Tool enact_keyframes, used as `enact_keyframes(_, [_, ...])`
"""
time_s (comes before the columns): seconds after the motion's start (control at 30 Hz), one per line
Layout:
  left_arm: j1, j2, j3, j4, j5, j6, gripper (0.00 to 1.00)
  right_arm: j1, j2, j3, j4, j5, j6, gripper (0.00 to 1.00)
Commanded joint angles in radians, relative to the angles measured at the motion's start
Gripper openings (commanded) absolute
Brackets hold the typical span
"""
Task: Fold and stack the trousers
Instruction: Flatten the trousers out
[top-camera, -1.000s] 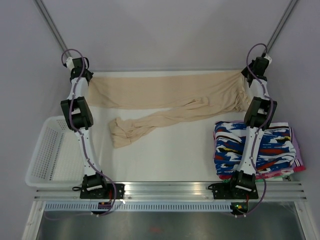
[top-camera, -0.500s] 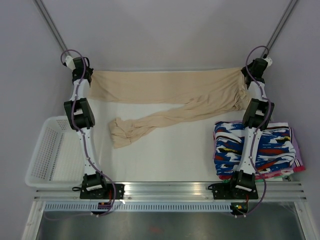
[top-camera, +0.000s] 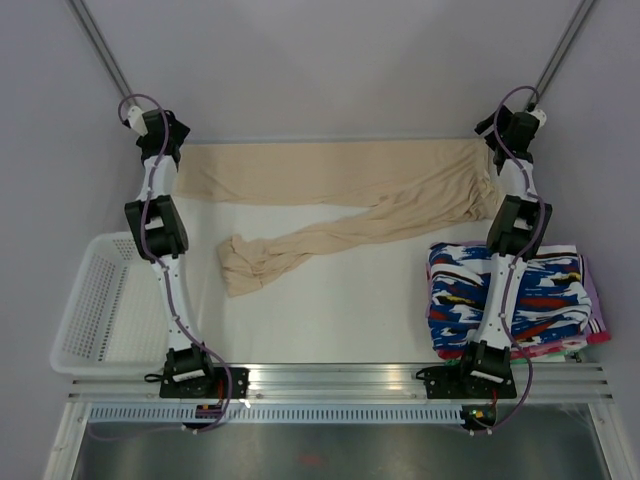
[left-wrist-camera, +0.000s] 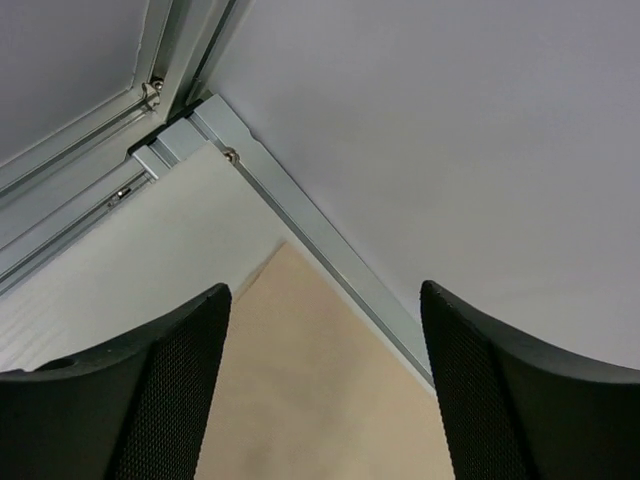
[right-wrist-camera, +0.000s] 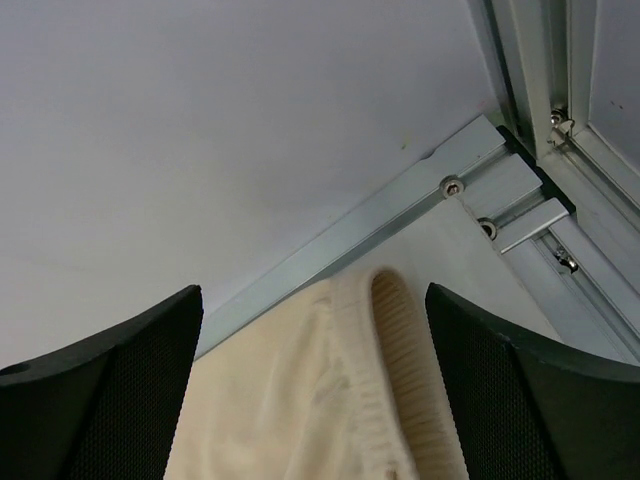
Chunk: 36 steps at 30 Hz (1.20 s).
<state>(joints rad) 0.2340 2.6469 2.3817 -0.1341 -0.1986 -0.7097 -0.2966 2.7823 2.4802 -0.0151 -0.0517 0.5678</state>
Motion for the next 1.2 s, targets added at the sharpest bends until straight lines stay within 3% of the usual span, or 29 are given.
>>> enact_keyframes(0.0, [0.004, -0.242, -0.041, -0.001, 0.045, 0.053, 0.82, 0.007, -0.261, -0.044, -0.029, -0.075, -0.092, 0.98])
enact_keyframes(0.13, [-0.012, -0.418, -0.171, -0.123, 0.090, 0.116, 0.86, 0.034, -0.410, -0.163, -0.140, -0.062, -0.207, 0.98])
enact_keyframes(0.27, [-0.050, -0.574, -0.234, -0.364, 0.082, 0.200, 0.86, 0.045, -0.600, -0.332, -0.189, -0.036, -0.217, 0.98])
enact_keyframes(0.43, [-0.185, -0.763, -0.424, -0.651, 0.056, 0.375, 0.84, 0.045, -0.771, -0.614, -0.151, -0.036, -0.177, 0.98])
enact_keyframes(0.57, [-0.286, -0.870, -0.594, -0.798, -0.047, 0.415, 0.83, 0.047, -0.854, -0.707, -0.158, -0.062, -0.152, 0.98])
enact_keyframes(0.77, [-0.268, -1.007, -0.843, -0.816, -0.226, 0.378, 0.84, 0.059, -0.894, -0.764, -0.217, -0.111, -0.160, 0.98])
enact_keyframes(0.9, [-0.182, -0.983, -0.820, -0.808, -0.083, 0.303, 0.79, 0.073, -0.889, -0.782, -0.224, -0.137, -0.154, 0.98])
enact_keyframes(1.0, [-0.186, -0.973, -0.803, -0.817, 0.010, 0.259, 0.77, 0.085, -0.885, -0.787, -0.236, -0.143, -0.152, 0.98])
enact_keyframes(1.17, [-0.190, -0.990, -0.863, -0.851, 0.037, 0.260, 0.76, 0.097, -0.897, -0.839, -0.229, -0.146, -0.148, 0.98])
